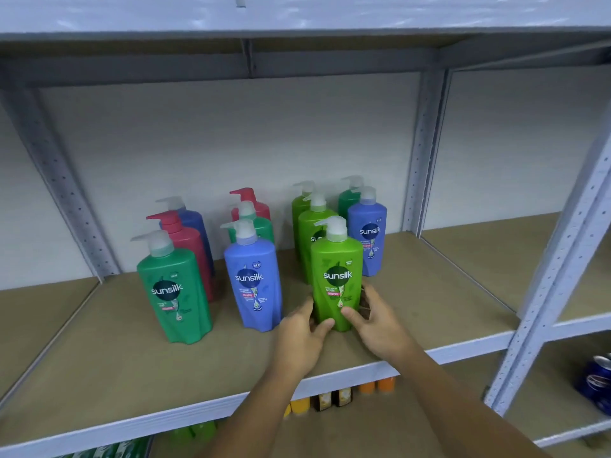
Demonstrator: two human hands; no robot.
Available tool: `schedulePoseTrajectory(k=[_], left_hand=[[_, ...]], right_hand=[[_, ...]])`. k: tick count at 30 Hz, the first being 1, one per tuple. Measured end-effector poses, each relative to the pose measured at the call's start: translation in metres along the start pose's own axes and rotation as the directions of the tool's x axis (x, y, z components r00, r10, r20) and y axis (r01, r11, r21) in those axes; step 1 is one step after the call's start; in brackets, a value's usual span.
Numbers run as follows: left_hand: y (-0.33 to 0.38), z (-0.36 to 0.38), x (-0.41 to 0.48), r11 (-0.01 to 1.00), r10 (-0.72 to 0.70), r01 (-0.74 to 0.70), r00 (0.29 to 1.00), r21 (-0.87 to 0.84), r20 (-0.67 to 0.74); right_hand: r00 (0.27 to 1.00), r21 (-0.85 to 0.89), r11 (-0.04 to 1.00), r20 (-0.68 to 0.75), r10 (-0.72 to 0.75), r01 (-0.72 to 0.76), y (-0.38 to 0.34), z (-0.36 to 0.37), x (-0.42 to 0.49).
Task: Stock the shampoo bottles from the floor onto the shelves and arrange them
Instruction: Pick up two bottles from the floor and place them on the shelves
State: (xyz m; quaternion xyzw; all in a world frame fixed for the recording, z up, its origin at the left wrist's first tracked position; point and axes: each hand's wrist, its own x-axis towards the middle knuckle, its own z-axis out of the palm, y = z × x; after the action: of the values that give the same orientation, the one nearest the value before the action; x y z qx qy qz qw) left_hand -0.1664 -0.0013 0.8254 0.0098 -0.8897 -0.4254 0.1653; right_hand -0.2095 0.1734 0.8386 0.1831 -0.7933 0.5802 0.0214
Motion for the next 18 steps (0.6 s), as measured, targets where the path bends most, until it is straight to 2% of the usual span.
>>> schedulePoseTrajectory(k=[3, 8, 13, 18], left_hand=[[-0.003, 0.001, 0.002, 1.000, 0.012, -0.012, 1.000, -0.011, -0.018], [-0.001, 0.003, 0.000, 0.993, 0.059, -0.049, 0.994, 0.104, -0.093], [0.000, 0.002, -0.002, 0.990, 0.055, -0.045, 0.996, 0.133, -0.075], [-0.002, 0.004, -0.002, 0.971, 0.030, -0.022, 0.999, 0.236, -0.032]], right_hand=[[1.000, -0.039, 0.999, 0.001, -0.017, 0.017, 0.007, 0.002, 0.001], [0.998, -0.076, 0.997, -0.054, -0.023, 0.018, 0.014, 0.003, 0.007], [0.997, -0.091, 0.995, -0.056, -0.050, 0.044, 0.013, 0.008, 0.006], [0.998, -0.257, 0.966, -0.047, -0.031, 0.018, 0.017, 0.018, 0.009]])
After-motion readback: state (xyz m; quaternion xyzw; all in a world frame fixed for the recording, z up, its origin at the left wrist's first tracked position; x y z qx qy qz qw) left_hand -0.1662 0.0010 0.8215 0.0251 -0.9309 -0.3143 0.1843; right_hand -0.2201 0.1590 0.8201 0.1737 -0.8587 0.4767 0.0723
